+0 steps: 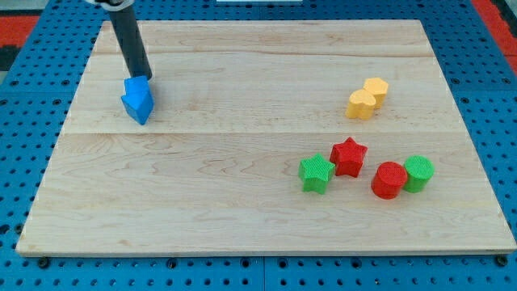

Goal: Separate the blue cube and blue triangle

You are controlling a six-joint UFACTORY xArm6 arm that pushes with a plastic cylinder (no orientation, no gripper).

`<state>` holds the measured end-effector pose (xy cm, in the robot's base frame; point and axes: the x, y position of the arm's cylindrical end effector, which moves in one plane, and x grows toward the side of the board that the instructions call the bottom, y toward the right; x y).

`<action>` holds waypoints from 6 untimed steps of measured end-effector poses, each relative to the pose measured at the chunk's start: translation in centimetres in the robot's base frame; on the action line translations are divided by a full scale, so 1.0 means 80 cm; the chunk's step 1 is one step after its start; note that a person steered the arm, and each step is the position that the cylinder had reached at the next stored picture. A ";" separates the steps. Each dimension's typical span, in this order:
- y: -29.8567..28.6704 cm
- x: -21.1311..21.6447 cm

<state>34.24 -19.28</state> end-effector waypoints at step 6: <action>-0.035 0.117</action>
<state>43.58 -22.06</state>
